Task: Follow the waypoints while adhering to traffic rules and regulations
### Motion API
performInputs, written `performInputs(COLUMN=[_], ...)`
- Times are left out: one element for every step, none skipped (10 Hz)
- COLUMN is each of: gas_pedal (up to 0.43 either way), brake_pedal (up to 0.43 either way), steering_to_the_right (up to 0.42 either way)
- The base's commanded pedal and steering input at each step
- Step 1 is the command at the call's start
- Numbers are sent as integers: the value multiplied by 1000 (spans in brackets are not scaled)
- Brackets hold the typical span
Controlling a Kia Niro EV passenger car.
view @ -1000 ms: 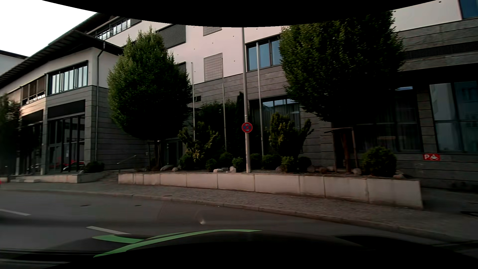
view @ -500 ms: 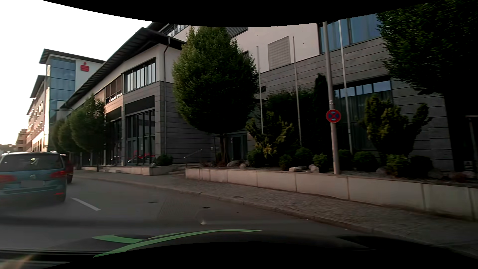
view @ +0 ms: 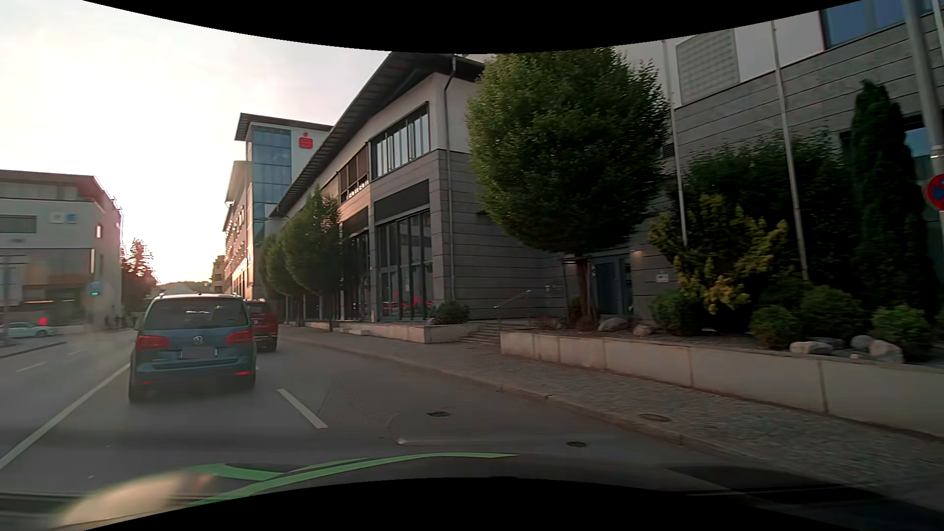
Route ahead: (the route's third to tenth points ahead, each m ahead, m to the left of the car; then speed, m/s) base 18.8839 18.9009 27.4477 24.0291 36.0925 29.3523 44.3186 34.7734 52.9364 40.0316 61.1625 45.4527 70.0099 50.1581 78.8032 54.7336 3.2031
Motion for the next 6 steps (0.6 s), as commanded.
performInputs(gas_pedal=[0,0,0,0,0,0], brake_pedal=[0,0,0,0,0,12], steering_to_the_right=[-673,-663,-645,-625,-600,-578])
